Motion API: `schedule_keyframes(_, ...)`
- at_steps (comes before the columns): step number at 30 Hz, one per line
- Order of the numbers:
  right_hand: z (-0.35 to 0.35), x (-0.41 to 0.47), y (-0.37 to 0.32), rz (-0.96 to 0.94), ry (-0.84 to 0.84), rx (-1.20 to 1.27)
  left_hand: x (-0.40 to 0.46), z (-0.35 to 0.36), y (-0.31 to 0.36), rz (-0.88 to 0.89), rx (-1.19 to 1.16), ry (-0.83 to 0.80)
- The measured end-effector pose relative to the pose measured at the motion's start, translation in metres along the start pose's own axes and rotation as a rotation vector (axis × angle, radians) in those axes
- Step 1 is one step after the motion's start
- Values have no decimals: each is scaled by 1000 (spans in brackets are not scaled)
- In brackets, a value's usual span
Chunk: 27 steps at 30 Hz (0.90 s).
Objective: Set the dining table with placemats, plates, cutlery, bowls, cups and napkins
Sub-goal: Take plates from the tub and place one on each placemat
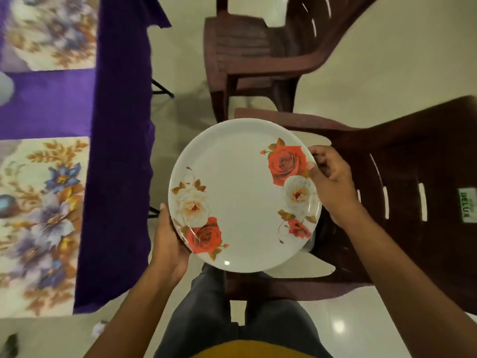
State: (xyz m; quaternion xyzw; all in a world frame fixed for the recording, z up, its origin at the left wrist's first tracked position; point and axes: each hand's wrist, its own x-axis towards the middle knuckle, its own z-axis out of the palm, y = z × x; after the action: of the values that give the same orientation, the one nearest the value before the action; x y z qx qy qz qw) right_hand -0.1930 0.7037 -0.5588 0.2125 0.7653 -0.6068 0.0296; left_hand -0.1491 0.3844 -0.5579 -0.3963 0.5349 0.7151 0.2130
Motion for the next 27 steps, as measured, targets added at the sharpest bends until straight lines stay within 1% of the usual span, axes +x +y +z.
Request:
schedule_keyframes(2,18,-7,-23,-37,-36,25,-17,-18,4,30,-105,21)
schedule_keyframes(4,40,-16,-44,-63,-80,29,-32,-38,7,2,-269,33)
schedule_keyframes(8,84,-35,-78,-92,-170,38,-58,-83,13,32,-458,-22)
schedule_keyframes(11,122,-55,-98,-114,-215,40,-74,-120,12,88,-512,-18)
schedule_keyframes(13,152,-71,-108,-88,-234,67,-83,-149,13,136,-547,-3)
schedule_keyframes(16,194,-95,-121,83,-259,236,-95,-193,14,162,-643,48)
schedule_keyframes(18,225,-113,-129,136,-278,280,-102,-225,16,159,-688,93)
schedule_keyframes(22,284,-146,-142,113,-311,269,-108,-290,19,154,-687,150)
schedule_keyframes(25,328,-166,-149,49,-298,203,-113,-332,23,170,-677,150)
schedule_keyframes(27,352,-176,-154,-9,-294,170,-118,-351,27,214,-694,152)
